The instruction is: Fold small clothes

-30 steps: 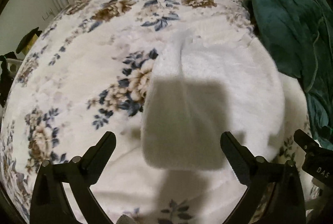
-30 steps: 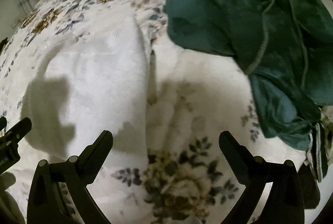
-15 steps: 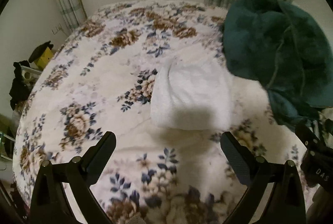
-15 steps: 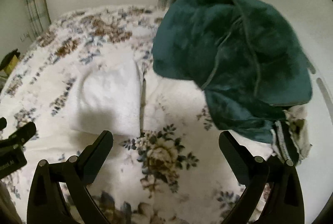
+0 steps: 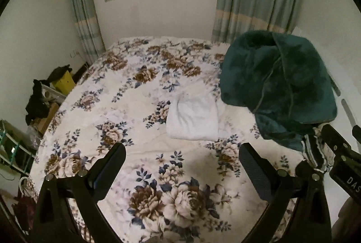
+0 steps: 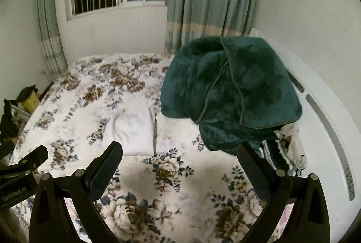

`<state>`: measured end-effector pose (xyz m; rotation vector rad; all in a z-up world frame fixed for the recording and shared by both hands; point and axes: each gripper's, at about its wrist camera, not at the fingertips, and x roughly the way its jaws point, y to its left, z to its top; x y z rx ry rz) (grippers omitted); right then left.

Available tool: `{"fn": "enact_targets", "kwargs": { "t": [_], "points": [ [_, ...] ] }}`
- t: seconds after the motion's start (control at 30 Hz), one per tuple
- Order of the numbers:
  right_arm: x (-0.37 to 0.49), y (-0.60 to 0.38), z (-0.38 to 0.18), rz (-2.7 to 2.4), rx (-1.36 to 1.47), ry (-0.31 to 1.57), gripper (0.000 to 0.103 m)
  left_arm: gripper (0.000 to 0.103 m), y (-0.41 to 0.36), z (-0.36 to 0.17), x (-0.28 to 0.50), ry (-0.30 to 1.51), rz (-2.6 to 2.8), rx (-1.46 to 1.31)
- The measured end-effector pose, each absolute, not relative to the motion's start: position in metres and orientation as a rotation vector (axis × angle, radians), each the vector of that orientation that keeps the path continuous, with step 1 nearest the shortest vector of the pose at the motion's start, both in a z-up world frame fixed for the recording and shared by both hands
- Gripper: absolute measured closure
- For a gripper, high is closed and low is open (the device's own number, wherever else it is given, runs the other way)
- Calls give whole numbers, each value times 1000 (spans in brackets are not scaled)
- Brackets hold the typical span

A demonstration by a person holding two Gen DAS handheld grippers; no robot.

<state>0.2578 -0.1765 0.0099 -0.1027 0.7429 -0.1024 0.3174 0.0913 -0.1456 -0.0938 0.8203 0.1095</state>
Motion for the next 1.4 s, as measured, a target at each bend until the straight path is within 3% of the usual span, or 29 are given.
{"fn": "enact_targets", "kwargs": {
  "t": [0.23,0.53,1.4],
  "points": [
    [178,-188,85,-78,-102,695,0,1,82,-92,262,791,116,-92],
    [116,-191,136,-28,-110,641,0,1,76,-63,217,746,126,-94],
    [117,-199,157,29,-123,687,0,0,80,-50,201,764,157,-90]
  ]
}}
